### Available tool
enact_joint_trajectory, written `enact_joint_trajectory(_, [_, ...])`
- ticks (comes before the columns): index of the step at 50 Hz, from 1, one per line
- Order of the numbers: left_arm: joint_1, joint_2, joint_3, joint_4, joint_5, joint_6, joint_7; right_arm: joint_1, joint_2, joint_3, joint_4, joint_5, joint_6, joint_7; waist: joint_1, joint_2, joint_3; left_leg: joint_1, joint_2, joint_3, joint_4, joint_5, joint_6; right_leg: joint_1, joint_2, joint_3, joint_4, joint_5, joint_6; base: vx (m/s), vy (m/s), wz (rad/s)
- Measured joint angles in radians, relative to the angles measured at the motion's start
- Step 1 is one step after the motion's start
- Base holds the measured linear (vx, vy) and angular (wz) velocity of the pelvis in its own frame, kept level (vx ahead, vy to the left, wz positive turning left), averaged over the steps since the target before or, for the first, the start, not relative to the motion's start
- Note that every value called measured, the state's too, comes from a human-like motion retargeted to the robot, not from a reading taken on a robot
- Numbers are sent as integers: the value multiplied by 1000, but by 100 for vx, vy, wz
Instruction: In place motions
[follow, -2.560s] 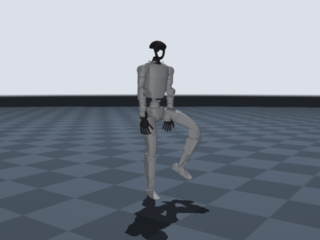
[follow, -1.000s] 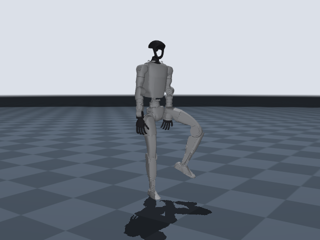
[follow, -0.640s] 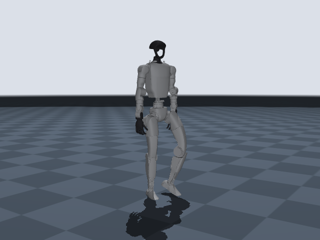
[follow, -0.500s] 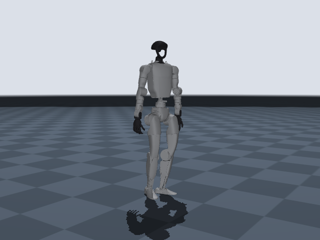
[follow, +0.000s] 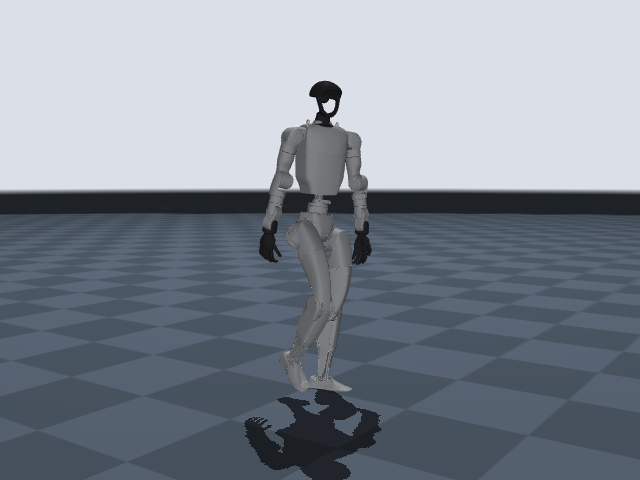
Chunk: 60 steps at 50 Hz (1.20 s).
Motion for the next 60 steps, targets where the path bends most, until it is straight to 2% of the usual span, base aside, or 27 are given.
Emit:
enact_joint_trajectory(3, [44,-4,12,23,18,6,-10,-18,0,2,-9,19,-1,3,51,-45,-3,50,-39,30,-1,-22,-6,236,74,52,-346,25,4,13,-5,-50])
enact_joint_trajectory(5, [82,-7,15,33,28,9,-12,-23,0,7,-21,19,-4,-2,47,-62,-7,70,-59,8,10,-41,-8,390,88,27,-605,50,-4,16,-7,12])
enact_joint_trajectory(7, [135,-8,28,29,36,9,-20,-33,2,22,-36,17,-2,-12,59,-73,-17,86,-65,12,38,-72,-12,520,89,-62,-799,-135,-71,18,-9,-37])
enact_joint_trajectory(8, [165,-9,36,22,38,11,-27,-37,4,31,-44,16,2,-15,79,-80,-21,93,-68,20,61,-89,-14,568,79,-122,-869,-175,-108,20,-9,-129])
enact_joint_trajectory(10, [223,-14,59,6,41,20,-44,-48,8,52,-58,19,5,-12,173,-96,-33,83,-73,70,130,-69,-17,612,70,-84,-931,-162,-118,11,-10,-143])
enact_joint_trajectory(12, [231,-28,80,-6,21,24,-48,-94,21,50,-74,31,6,-2,98,-106,-13,-20,-31,-1,304,116,-43,561,30,-83,-912,-130,-91,-33,-13,106])
enact_joint_trajectory(13, [224,-34,100,-11,-3,14,-44,-127,28,62,-88,47,7,-1,84,-122,17,-88,-1,3,432,230,-45,570,-3,-117,-916,-128,-85,-55,-11,59])
enact_joint_trajectory(15, [203,-24,113,-25,-60,-9,-53,-179,41,89,-131,80,-3,-6,131,-167,80,-304,41,7,761,376,57,585,-24,-81,-936,-117,-97,-52,-17,7])
enact_joint_trajectory(17, [181,-6,110,-37,-44,-1,-88,-212,37,97,-162,88,-31,17,52,-130,111,-569,130,-80,1091,270,152,590,32,-169,-963,-103,-114,-19,-23,131])
enact_joint_trajectory(18, [177,-9,115,-29,-12,7,-101,-217,26,107,-168,86,-43,31,110,-136,121,-660,205,-52,1216,233,170,589,42,-148,-963,-95,-133,1,-12,-50])
enact_joint_trajectory(20, [171,-17,95,1,23,21,-92,-210,12,95,-179,68,-40,31,222,-148,125,-846,255,-45,1390,175,180,574,36,-120,-949,-86,-153,6,-6,-127])
enact_joint_trajectory(23, [202,-1,52,-4,-3,0,-100,-208,23,80,-183,26,-21,-3,337,-207,162,-1084,271,-17,1525,117,182,557,7,-94,-892,-100,-188,0,-11,-93])
enact_joint_trajectory(25, [214,4,55,-8,6,-8,-126,-224,19,99,-181,14,-30,-5,369,-236,192,-1193,276,14,1555,71,182,546,-14,-70,-855,-109,-193,-5,0,-86])
enact_joint_trajectory(29, [229,7,82,41,38,13,-95,-206,26,123,-176,-1,-40,10,374,-273,180,-1284,233,24,1540,53,156,518,-67,-36,-805,-118,-171,9,5,-28])
enact_joint_trajectory(33, [218,16,95,56,20,24,-94,-196,31,117,-156,1,-39,17,359,-243,160,-1164,256,-27,1519,58,153,523,-41,-42,-839,-106,-159,0,0,0])
enact_joint_trajectory(36, [234,5,99,37,10,14,-86,-155,34,112,-142,3,-34,6,342,-220,95,-945,244,-7,1392,89,130,513,-29,-36,-899,-77,-153,6,9,-4])
enact_joint_trajectory(40, [255,3,91,1,-2,-2,-70,-95,29,104,-114,6,-25,-4,293,-169,16,-596,116,-33,1033,139,34,511,5,-56,-944,-73,-142,12,5,19])
enact_joint_trajectory(43, [262,8,86,-8,-4,-1,-53,-52,16,85,-79,-6,-14,-1,246,-114,-41,-330,14,-72,644,169,-3,527,41,-85,-956,-94,-120,25,8,41])
enact_joint_trajectory(45, [245,12,83,14,-12,7,-41,-35,-2,51,-32,-37,-8,-1,188,-74,-29,-89,-65,-103,315,162,-14,580,63,-134,-932,-132,-107,30,7,84])
enact_joint_trajectory(47, [224,18,74,15,-16,9,-38,-9,-7,18,-13,-35,-1,-16,155,-44,-31,27,-56,-47,130,-34,-1,577,88,-168,-885,-153,-97,21,8,110])
enact_joint_trajectory(48, [205,20,62,18,-16,11,-37,2,-11,-7,-4,-30,2,-22,105,-36,-34,73,-37,31,80,-76,5,569,79,-223,-846,-150,-85,15,8,172])
enact_joint_trajectory(50, [156,26,49,28,-16,14,-34,15,-14,-33,10,-1,14,-27,56,-13,-34,54,-29,-47,48,-50,-4,495,63,-270,-699,-31,-49,0,9,112])
enact_joint_trajectory(52, [56,41,40,39,-10,18,-20,-14,-3,-69,14,54,24,-33,73,-5,37,31,-15,-107,40,-15,4,326,14,-181,-381,107,29,-39,8,32])
enact_joint_trajectory(53, [21,44,26,30,-12,15,-10,-21,0,-83,13,86,17,-40,49,4,81,52,4,-97,25,-5,4,238,31,-114,-220,121,60,-39,13,53])
enact_joint_trajectory(56, [-47,71,-21,-15,-38,9,-22,-45,0,-61,-1,119,0,-21,49,-4,84,21,-5,-43,6,10,10,-43,-43,-51,212,33,25,-23,15,-24])
enact_joint_trajectory(60, [-53,86,16,-48,-3,6,-8,-47,8,-16,-13,16,5,18,-81,62,23,-99,43,-97,18,30,7,-405,-36,-31,540,-64,44,-3,0,60])
